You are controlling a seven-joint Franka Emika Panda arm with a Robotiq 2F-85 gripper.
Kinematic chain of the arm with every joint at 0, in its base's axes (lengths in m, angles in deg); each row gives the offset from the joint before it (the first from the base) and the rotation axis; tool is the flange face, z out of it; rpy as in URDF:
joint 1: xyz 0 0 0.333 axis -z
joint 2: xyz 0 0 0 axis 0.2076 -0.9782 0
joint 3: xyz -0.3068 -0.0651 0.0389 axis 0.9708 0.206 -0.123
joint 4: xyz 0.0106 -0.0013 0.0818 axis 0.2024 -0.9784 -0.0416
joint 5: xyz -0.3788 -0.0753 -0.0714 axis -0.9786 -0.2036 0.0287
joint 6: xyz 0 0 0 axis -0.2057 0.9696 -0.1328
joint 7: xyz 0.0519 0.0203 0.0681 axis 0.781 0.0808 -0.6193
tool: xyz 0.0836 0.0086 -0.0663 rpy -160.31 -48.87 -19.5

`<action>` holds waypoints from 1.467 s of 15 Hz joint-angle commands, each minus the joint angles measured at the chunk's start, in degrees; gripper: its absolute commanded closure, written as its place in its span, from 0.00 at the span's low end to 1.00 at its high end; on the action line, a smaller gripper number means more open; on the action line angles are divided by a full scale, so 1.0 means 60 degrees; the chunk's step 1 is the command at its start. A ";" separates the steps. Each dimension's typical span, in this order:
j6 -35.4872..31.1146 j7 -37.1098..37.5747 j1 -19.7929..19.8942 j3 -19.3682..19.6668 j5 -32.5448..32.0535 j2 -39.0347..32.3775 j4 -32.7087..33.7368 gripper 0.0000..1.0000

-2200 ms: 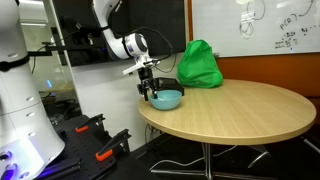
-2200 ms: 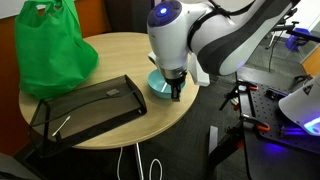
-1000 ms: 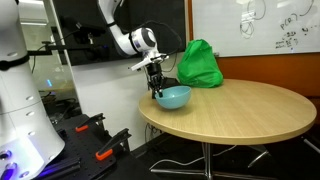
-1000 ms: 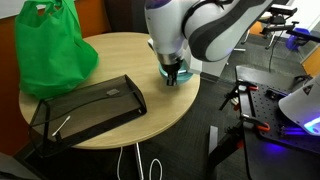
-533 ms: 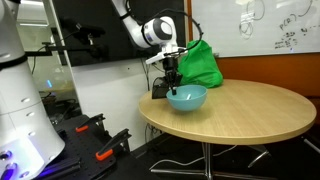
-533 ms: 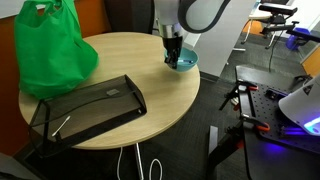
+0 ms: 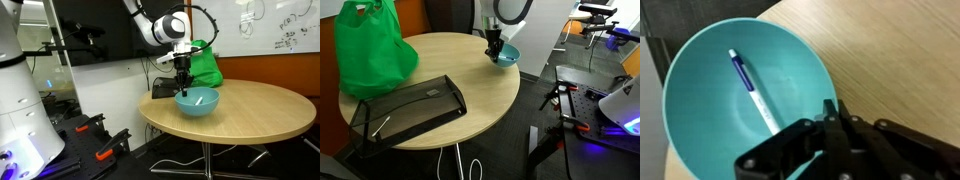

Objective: Move the bowl to the right

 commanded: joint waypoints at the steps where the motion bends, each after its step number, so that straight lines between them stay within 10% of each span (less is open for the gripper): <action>1: 0.0100 -0.0336 0.0177 -0.0026 0.0518 -0.0314 0.0319 0.99; 8: -0.0205 -0.0362 0.0320 -0.0015 0.1049 -0.0749 0.0486 0.99; 9: -0.0222 -0.0327 0.0299 0.0017 0.1018 -0.0752 0.0483 0.71; 19: 0.0196 -0.0466 0.0329 -0.0137 0.1333 0.0804 -0.0183 0.02; 22: 0.0710 -0.0636 0.0339 -0.0188 0.1551 0.1658 -0.0497 0.00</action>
